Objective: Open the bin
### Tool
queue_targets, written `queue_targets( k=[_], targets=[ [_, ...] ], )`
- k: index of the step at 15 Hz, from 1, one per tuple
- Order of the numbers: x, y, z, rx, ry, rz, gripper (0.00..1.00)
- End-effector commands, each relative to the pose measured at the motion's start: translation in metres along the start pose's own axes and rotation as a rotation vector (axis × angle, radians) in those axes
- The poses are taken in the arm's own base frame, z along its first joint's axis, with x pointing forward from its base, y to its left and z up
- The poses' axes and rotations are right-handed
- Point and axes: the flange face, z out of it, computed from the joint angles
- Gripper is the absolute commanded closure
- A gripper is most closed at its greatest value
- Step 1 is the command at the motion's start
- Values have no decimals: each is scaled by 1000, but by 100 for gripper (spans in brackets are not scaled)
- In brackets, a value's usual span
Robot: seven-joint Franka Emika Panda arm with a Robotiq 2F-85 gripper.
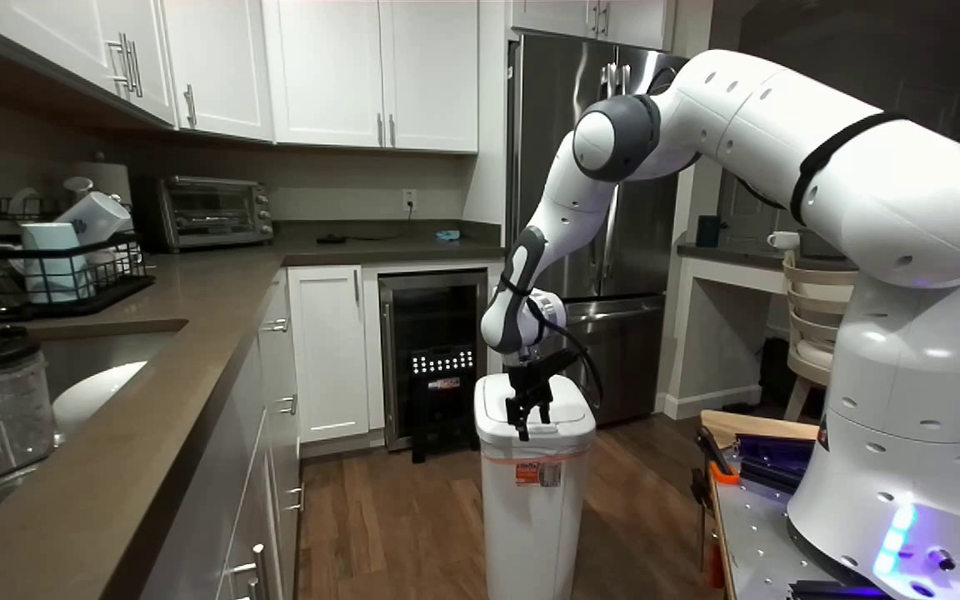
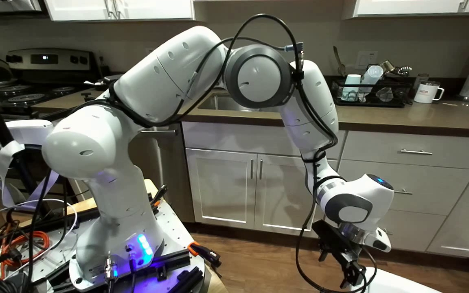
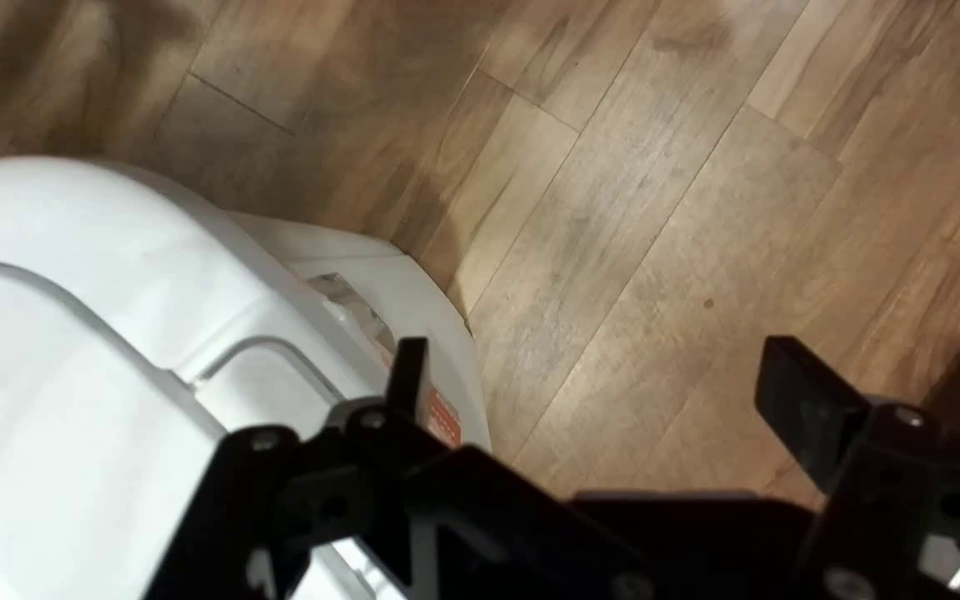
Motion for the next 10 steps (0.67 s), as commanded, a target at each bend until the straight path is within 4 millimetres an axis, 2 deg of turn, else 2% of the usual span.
queue_targets(
  k=[1,6,10],
  targets=[
    [13,11,1,-31,82,-116,0],
    [22,29,7,-29,115,-146,0],
    [19,43,26,0,94,-104,0]
  ],
)
